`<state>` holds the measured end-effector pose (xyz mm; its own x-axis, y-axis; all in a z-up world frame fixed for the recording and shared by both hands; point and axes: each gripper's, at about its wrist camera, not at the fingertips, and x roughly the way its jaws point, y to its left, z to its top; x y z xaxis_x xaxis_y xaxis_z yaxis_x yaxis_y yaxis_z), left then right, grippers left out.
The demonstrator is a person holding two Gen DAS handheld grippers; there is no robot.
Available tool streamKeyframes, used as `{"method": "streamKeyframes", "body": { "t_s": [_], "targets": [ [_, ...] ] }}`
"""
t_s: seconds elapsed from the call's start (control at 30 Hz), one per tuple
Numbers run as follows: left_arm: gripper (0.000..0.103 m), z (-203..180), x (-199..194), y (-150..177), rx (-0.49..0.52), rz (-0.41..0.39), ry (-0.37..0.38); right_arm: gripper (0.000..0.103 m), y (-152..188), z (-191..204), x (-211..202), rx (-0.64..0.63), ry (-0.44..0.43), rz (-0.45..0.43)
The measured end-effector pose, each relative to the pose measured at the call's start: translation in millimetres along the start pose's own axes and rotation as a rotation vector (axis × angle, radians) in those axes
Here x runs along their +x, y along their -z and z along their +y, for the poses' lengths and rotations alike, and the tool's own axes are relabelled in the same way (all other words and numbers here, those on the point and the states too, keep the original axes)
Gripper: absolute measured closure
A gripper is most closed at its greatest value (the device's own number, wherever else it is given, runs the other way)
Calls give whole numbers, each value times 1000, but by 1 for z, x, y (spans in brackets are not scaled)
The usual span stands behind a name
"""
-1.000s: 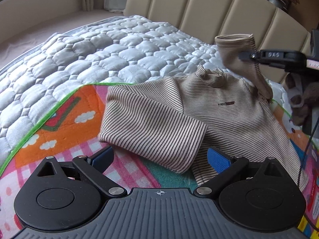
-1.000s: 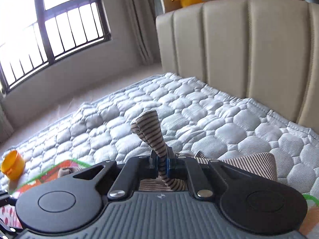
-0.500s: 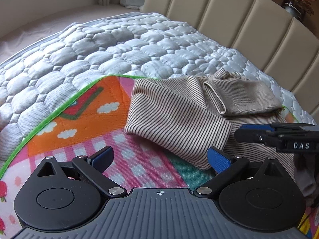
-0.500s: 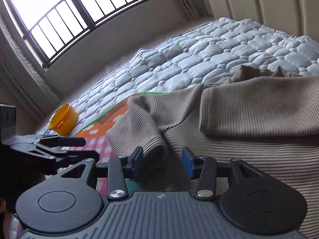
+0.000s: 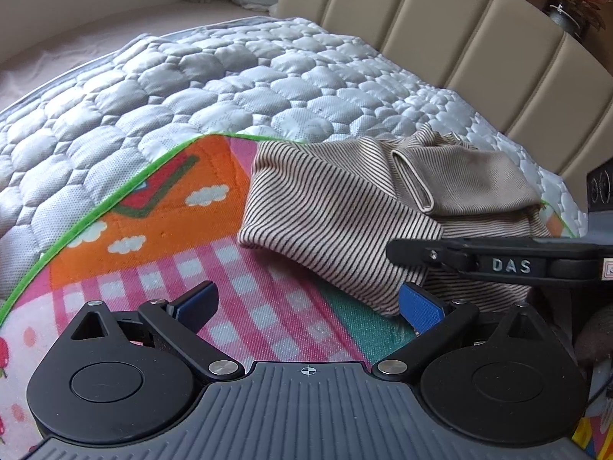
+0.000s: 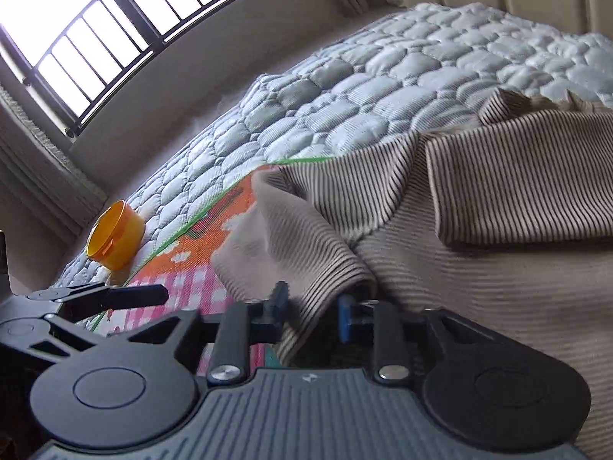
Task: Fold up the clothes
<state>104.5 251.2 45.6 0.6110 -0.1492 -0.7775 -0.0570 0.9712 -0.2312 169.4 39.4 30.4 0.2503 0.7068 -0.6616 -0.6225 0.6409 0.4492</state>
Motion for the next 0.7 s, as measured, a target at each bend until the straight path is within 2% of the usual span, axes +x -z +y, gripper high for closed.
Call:
{"method": "streamKeyframes", "body": {
  "t_s": [0.07,0.17,0.23,0.33,0.47,0.7],
  "targets": [
    [1,-3,-1,-2,-1,-15,12,99,-17,9,-18,-73,-14,-70],
    [0,-7,0,-6,-10,-34,34,99,-50,0,-64,-138,29,-226],
    [0,-12,2,-8,-12,-36,46,99,-71,-26,-93,-90,88,-310],
    [0,-23,7,-9,15,-24,66,99,-84,-71,-124,-33,217,-385],
    [0,-45,13,-15,56,-27,109,99,-81,-117,-142,-10,363,-404],
    [0,-101,24,-41,165,-85,200,99,-58,-168,-126,-44,511,-300]
  ]
}}
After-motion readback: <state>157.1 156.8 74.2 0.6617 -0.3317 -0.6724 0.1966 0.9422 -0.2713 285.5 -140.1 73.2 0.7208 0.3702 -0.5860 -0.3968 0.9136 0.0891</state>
